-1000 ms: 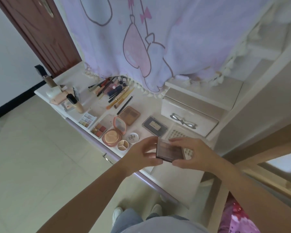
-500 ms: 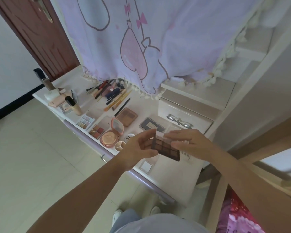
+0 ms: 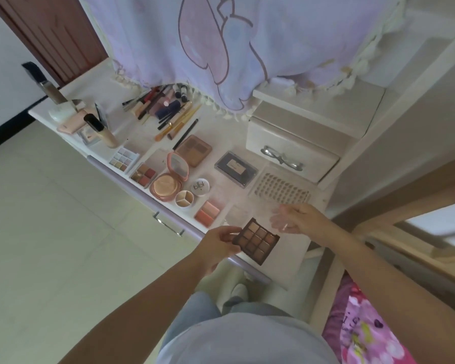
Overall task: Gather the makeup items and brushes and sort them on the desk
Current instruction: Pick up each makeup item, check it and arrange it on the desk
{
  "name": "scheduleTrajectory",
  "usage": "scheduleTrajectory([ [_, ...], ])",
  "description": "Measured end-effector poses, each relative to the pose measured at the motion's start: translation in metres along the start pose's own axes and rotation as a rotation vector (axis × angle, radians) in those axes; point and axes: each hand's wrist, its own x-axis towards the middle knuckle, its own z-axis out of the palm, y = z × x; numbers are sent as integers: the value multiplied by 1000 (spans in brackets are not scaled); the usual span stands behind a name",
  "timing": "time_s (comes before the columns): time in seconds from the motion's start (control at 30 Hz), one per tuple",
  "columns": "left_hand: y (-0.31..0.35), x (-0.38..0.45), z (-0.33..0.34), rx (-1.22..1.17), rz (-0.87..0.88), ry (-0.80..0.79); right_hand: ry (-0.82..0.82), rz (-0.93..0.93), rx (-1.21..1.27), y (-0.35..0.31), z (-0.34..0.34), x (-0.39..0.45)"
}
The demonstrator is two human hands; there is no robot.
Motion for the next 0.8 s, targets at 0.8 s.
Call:
scheduleTrajectory([
  [0.8, -38, 15, 25, 486, -43, 284, 156, 51, -19, 35, 7, 22],
])
